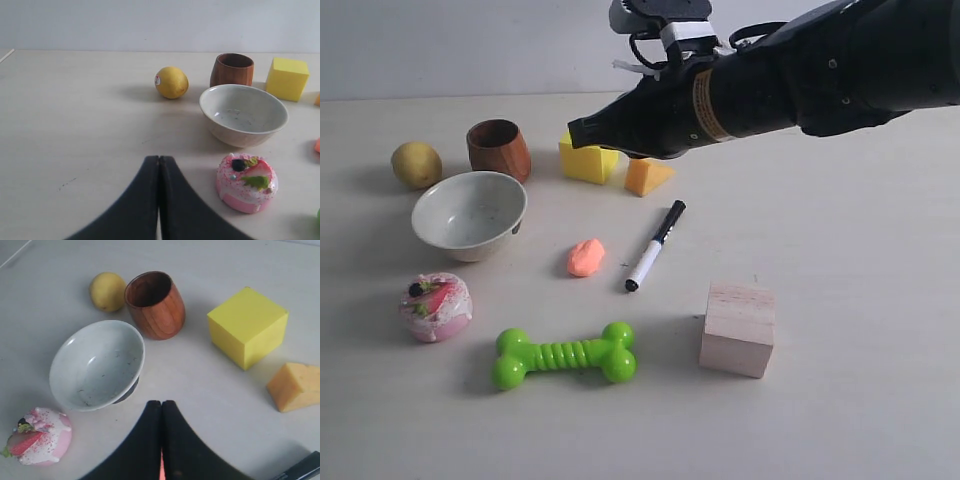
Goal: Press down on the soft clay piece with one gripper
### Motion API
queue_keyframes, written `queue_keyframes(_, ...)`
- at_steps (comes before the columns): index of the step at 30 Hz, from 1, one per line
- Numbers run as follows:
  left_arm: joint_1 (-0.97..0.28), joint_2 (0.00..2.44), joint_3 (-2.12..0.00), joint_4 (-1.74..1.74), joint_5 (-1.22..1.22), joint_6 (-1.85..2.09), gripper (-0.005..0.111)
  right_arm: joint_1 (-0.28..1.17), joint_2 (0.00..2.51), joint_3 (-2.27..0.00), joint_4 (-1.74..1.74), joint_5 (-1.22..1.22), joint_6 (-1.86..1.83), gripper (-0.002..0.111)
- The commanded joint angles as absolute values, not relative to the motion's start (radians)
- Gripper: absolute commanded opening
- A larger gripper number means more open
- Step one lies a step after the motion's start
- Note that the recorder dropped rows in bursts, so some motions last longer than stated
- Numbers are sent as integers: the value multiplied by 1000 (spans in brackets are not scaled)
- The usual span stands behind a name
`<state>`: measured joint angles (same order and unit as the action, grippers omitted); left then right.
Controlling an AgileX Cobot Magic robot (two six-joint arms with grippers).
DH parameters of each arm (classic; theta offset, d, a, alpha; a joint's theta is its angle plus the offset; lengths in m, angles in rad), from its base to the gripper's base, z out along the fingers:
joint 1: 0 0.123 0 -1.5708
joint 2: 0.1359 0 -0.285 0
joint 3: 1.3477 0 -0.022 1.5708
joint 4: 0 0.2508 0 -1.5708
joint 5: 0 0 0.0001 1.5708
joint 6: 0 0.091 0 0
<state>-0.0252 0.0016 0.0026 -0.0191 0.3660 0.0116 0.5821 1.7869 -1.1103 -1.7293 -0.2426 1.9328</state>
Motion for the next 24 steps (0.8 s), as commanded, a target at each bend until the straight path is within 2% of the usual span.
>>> queue_keyframes(1,-31,0,0,-22,355,12,0,581,1780,-1105,-1724,-264,1965,0)
queue_keyframes(12,-31,0,0,-22,355,12,0,581,1780,-1105,-1663,-287,1947,0)
queue_keyframes(19,-31,0,0,-22,355,12,0,588,1780,-1105,-1159,-266,1371,0)
queue_keyframes(24,-31,0,0,-22,355,12,0,616,1780,-1105,-672,7,728,0)
